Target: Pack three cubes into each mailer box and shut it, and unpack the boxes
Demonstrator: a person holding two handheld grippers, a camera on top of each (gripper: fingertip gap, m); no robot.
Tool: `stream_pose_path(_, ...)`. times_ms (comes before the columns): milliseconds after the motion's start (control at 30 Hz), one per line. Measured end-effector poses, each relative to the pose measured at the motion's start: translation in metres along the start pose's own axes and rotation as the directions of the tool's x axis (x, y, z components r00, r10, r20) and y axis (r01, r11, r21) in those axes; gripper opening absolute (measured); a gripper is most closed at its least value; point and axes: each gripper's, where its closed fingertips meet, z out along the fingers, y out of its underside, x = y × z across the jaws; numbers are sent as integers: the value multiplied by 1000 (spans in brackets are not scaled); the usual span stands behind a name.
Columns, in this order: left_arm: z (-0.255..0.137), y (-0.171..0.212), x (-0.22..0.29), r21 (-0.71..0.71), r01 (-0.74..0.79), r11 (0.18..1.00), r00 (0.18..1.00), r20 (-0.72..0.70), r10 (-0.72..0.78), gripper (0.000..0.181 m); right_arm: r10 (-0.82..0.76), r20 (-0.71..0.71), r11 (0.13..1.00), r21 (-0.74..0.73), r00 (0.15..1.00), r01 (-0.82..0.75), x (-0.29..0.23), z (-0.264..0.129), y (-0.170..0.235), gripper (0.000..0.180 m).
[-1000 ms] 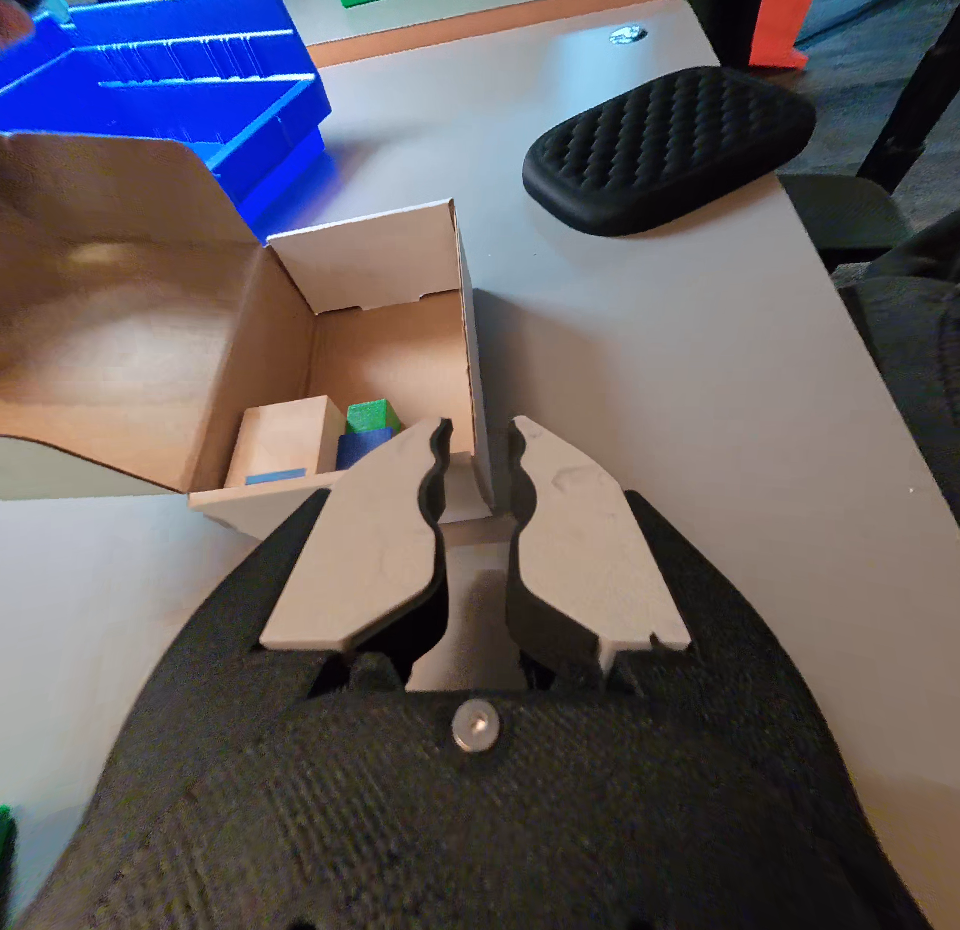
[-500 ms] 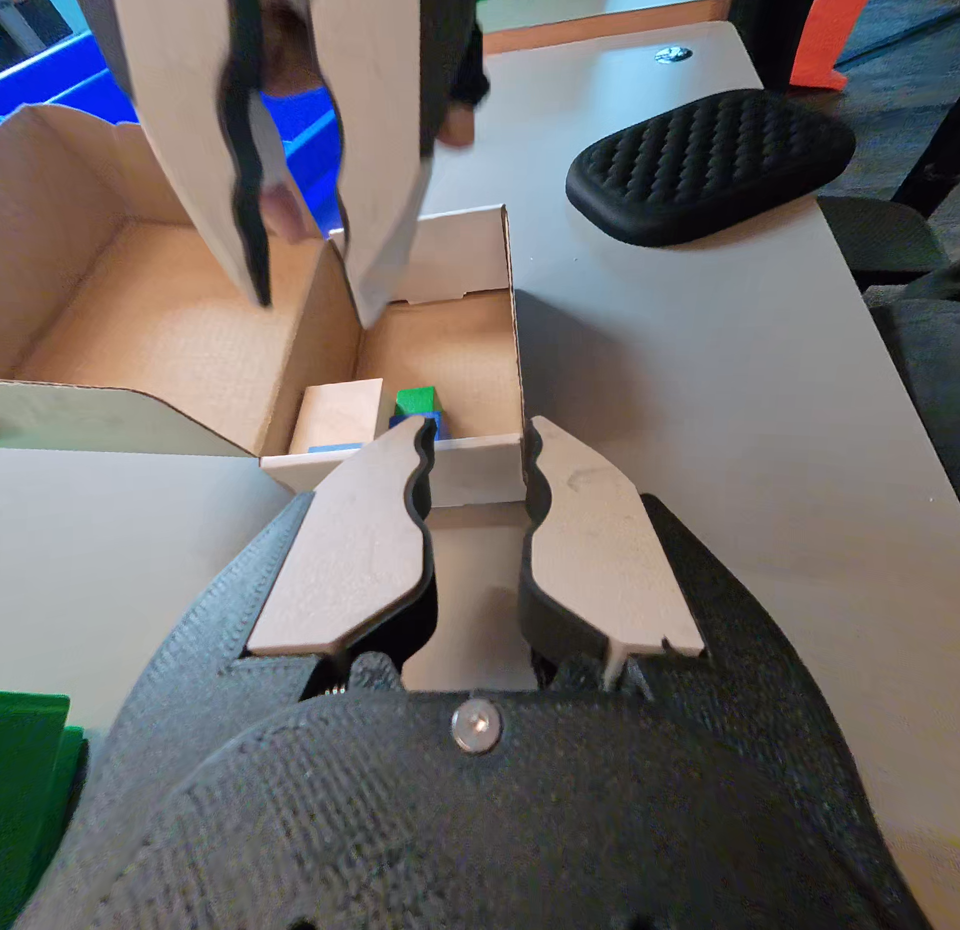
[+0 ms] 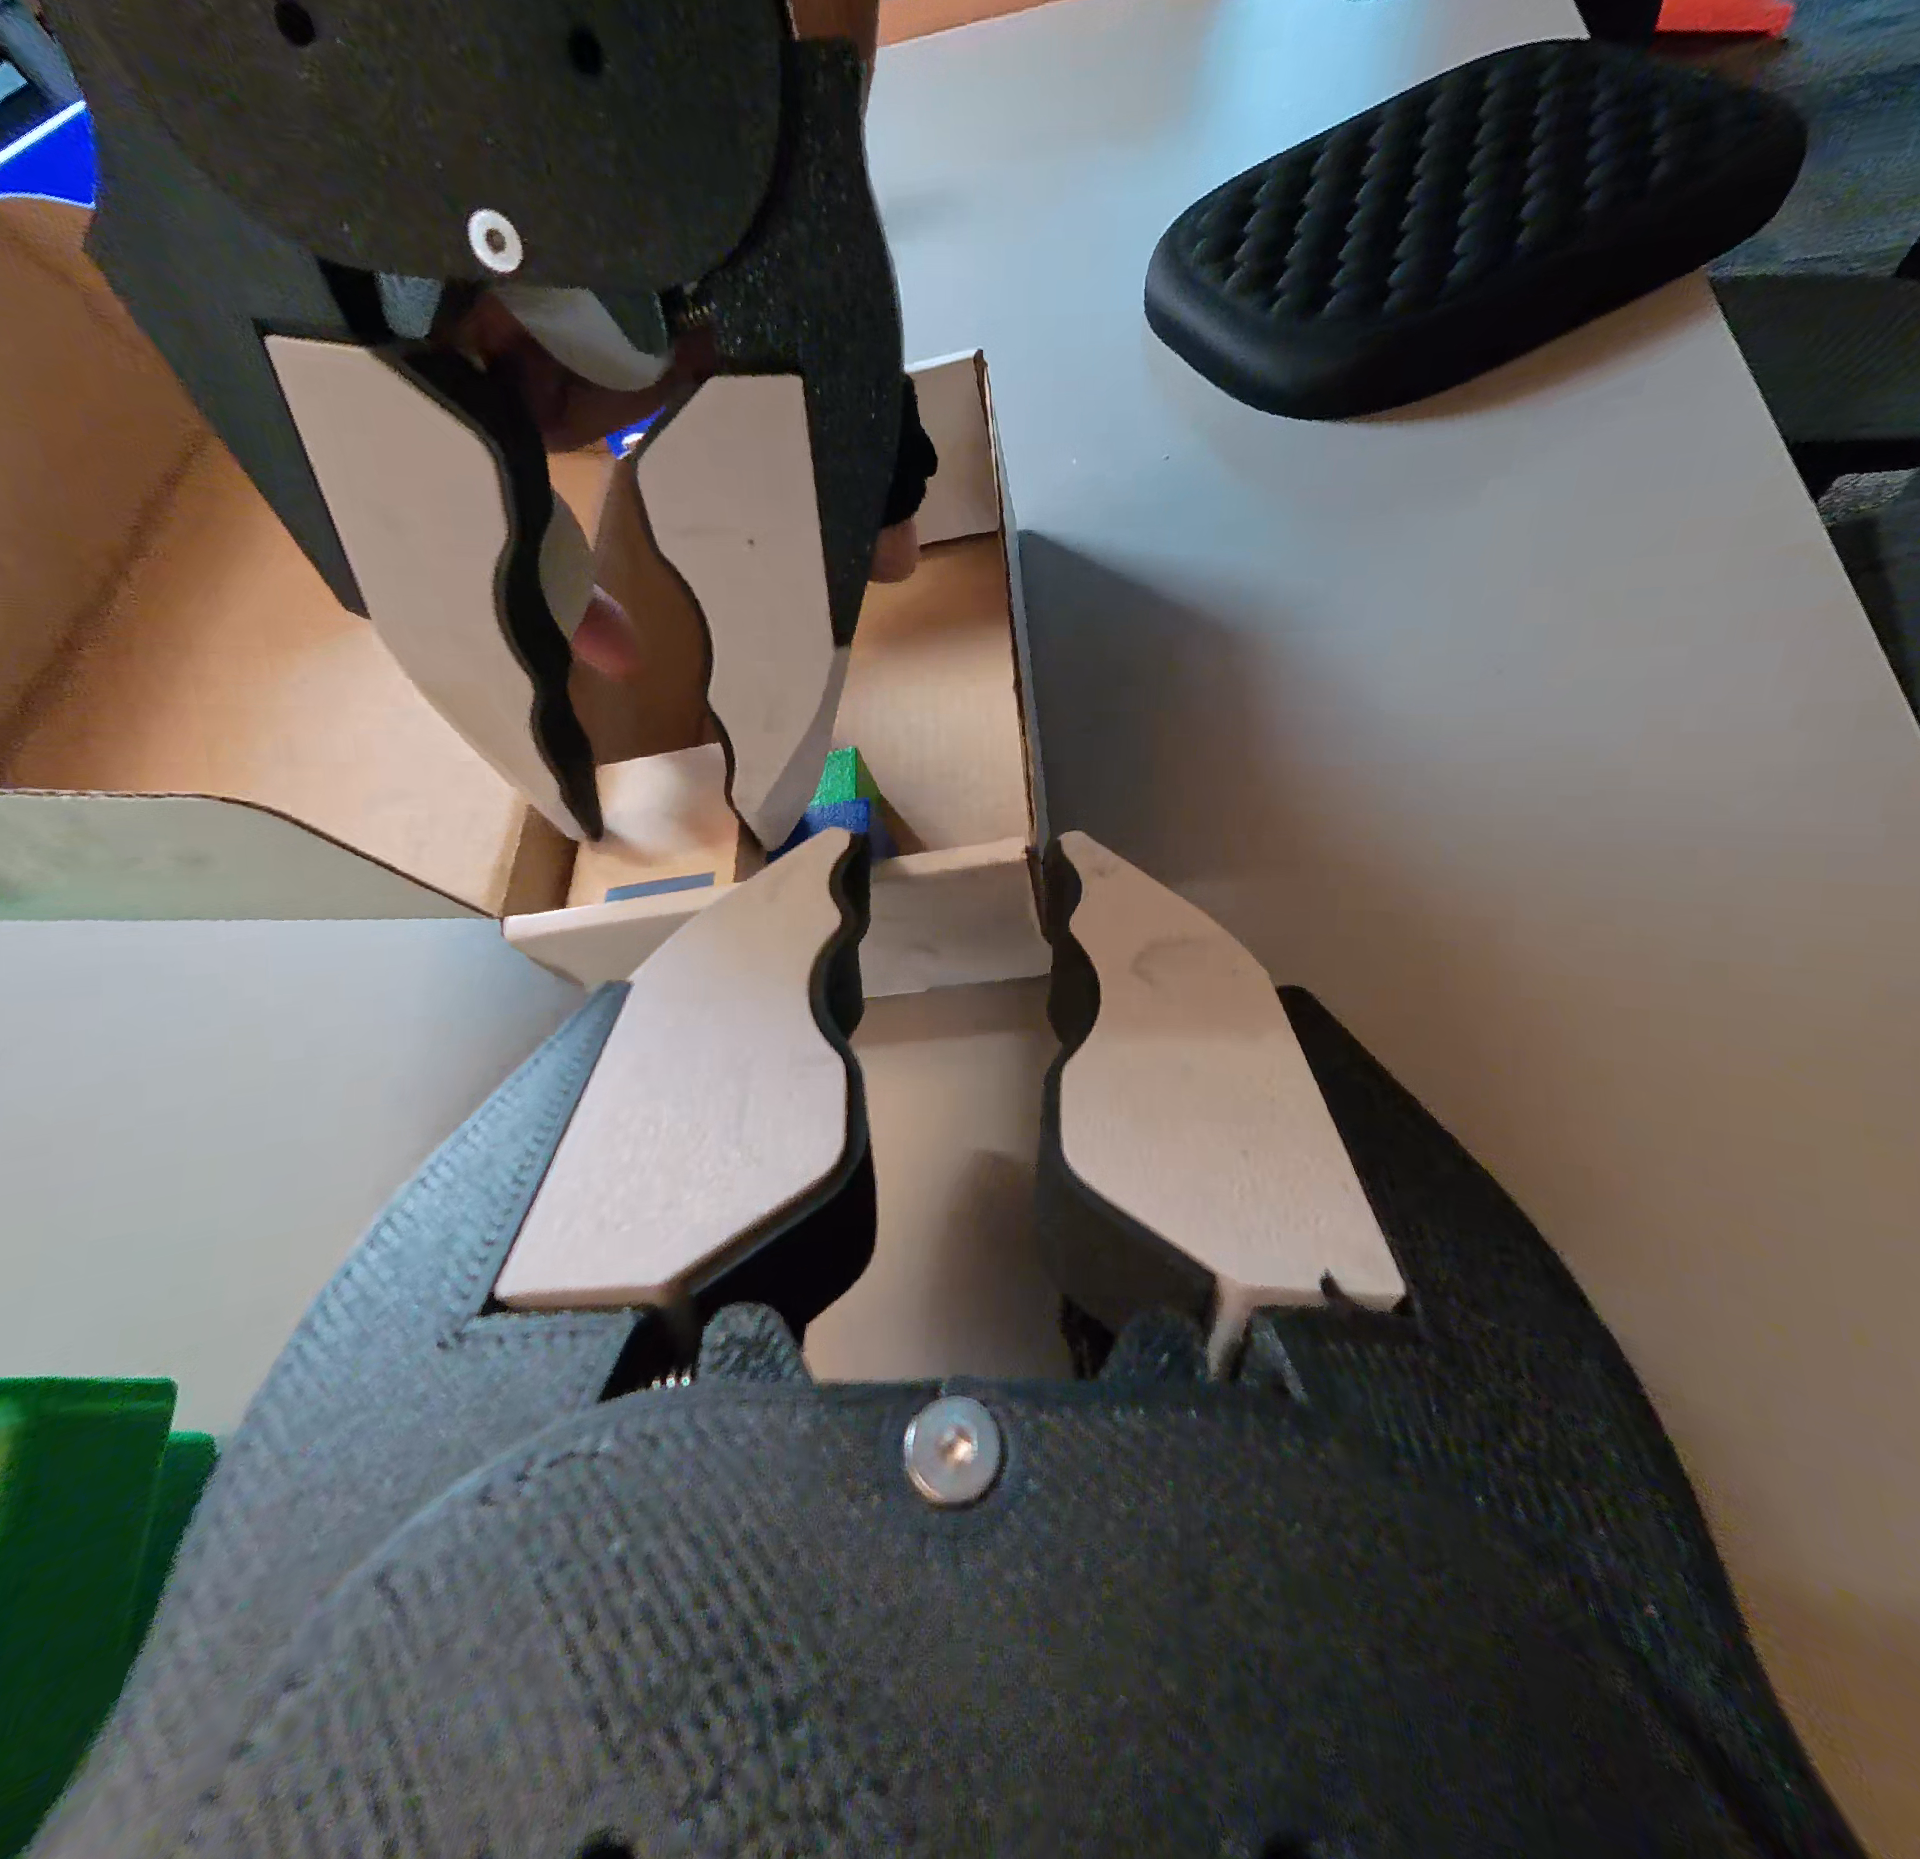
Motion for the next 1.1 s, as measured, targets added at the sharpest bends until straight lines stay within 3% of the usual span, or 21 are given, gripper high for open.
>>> stream_pose_path(367, 1, -1, 3, 6, -2, 1000, 1000, -13, 2, 34, -38, 68, 998, -50, 997, 41, -23, -14, 11, 32)
stream_pose_path(633, 1, -1, 4, 9, -6, 1000, 1000, -16, 6, 37, -28, 137, 994, -97, 990, 41, -17, -10, 16, 50)
stream_pose_path(833, 1, -1, 4, 4, -6, 1000, 1000, -9, 6, 40, -19, 215, 994, -105, 976, 42, -21, -7, 15, 40)
stream_pose_path(1100, -3, -7, -9, 24, 46, 999, 997, 67, -47, 57, 26, 138, 1000, -10, 990, -25, -1, -53, 6, 41)
